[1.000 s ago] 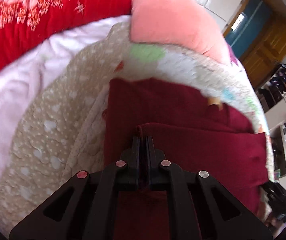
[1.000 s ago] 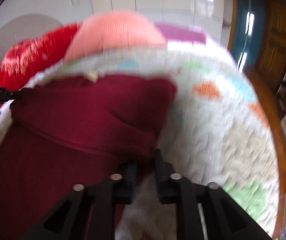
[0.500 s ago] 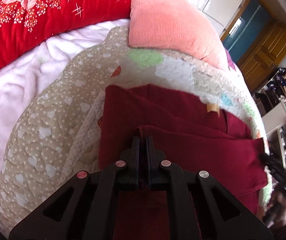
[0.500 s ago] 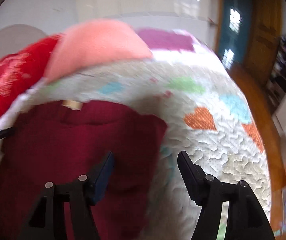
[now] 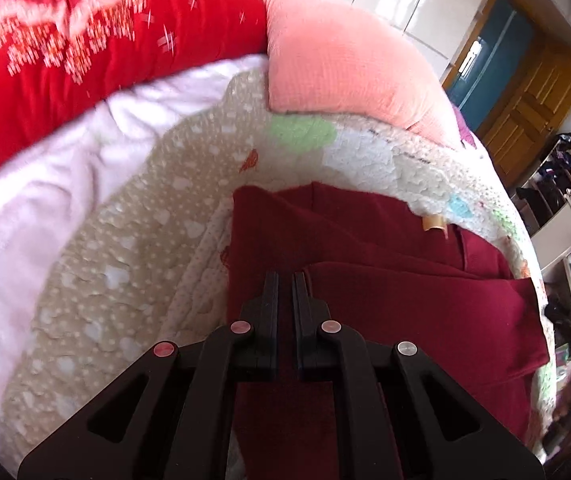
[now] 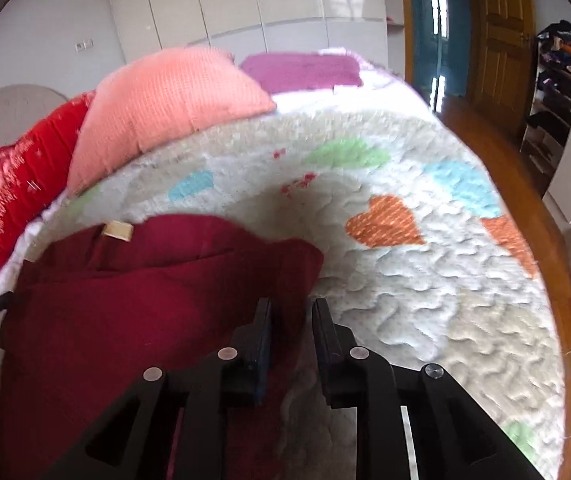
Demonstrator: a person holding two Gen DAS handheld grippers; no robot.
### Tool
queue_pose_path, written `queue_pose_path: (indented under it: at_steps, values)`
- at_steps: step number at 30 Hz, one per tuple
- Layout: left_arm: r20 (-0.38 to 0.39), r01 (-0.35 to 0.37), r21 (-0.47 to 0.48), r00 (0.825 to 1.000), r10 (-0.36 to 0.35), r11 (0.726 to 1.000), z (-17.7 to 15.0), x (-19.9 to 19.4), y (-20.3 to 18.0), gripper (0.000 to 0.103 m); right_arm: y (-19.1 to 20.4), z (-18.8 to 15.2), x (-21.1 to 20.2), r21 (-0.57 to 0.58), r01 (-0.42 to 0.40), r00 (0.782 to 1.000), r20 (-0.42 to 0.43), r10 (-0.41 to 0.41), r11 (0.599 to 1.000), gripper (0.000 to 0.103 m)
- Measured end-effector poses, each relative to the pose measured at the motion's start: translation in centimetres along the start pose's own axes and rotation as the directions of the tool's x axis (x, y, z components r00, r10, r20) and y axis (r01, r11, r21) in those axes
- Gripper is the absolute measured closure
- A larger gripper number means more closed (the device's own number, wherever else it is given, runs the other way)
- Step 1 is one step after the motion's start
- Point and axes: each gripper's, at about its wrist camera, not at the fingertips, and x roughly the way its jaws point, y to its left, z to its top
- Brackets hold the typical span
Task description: Fold small clothes
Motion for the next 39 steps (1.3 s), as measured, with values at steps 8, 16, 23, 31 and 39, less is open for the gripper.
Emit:
queue_pose_path:
  at_steps: [8,16,23,31,39]
  values:
    - [0.019,-0.017,0.058,1.000,0.016,0.998,-1.8,-1.5,-2.2,0.098,3.5,-5.7,-0.1,-0.221,-0.027,0.993,-0.120,0.001,0.975,0.086]
    - [-0.021,-0.062,0.083,0.998,0.064,0.995,-3.5,0.6,-2.9,0.085,3.6,-5.0,-4.2,-0.147,-0.080,0.997,-0.027,0.077,0.986,0.080]
    - [-0.024,-0.099,0.130,0.994,0.103,0.987,-4.1,0.5,-3.3,0.085,2.4,-5.8,-1.5,-0.100,-0.038,0.995,-0.097,0.028,0.994,0.074]
    - [0.047,-0.127,0.148,0.992,0.121,0.981,-5.9,-4.6,-3.8,0.085,3.0,-7.3,-8.5,-0.074,-0.113,0.993,-0.052,0.109,0.991,0.073]
    - [0.092,-0.126,0.173,0.990,0.111,0.977,-9.5,-9.1,-3.7,0.053,4.2,-12.2,-12.3,-0.071,-0.154,0.986,-0.075,0.149,0.985,0.057]
